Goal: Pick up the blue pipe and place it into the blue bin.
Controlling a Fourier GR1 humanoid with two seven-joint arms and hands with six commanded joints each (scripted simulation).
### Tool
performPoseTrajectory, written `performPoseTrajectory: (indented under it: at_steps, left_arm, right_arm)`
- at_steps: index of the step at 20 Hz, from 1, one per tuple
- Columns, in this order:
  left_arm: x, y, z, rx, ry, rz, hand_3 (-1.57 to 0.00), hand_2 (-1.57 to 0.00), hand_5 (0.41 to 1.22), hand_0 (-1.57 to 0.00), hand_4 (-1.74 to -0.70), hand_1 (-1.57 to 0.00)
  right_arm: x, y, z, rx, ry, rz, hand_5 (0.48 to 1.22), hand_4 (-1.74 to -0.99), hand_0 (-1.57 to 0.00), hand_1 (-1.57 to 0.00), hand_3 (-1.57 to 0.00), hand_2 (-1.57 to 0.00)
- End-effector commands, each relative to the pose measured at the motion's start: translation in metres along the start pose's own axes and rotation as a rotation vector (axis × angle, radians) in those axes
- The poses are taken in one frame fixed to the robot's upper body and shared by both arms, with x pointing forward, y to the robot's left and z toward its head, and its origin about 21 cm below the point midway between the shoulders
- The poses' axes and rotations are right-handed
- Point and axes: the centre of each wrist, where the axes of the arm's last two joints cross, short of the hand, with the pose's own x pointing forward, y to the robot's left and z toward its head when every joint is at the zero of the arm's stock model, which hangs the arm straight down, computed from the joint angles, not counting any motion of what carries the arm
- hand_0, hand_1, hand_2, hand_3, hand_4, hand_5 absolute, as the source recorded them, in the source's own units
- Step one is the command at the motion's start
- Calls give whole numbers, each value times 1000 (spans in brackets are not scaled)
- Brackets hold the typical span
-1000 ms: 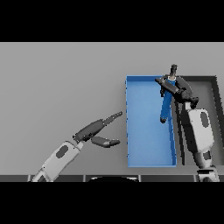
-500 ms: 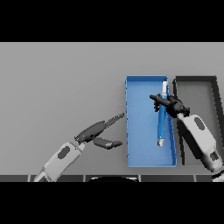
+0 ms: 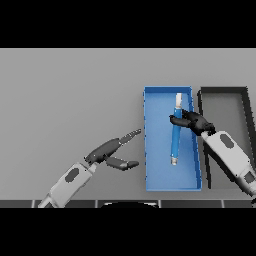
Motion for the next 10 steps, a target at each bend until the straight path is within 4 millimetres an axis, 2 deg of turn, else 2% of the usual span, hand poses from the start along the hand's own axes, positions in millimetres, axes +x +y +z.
performPoseTrajectory:
  at_steps: [1,7,10]
  left_arm:
    - [0,1,-1,-3,11,-6,1,1,471,1,-830,1]
    - [3,6,2,1,-3,-12,1,1,471,1,-826,1]
    - [-4,2,4,-3,10,-12,1,1,473,1,-826,1]
  right_arm:
    - [2,3,-1,-3,2,-2,838,-1196,-79,-60,-35,-58]
    - [1,3,-4,-16,-20,9,774,-1186,-20,-15,-8,-14]
    - [2,5,-3,-19,-18,12,767,-1186,-20,-15,-8,-14]
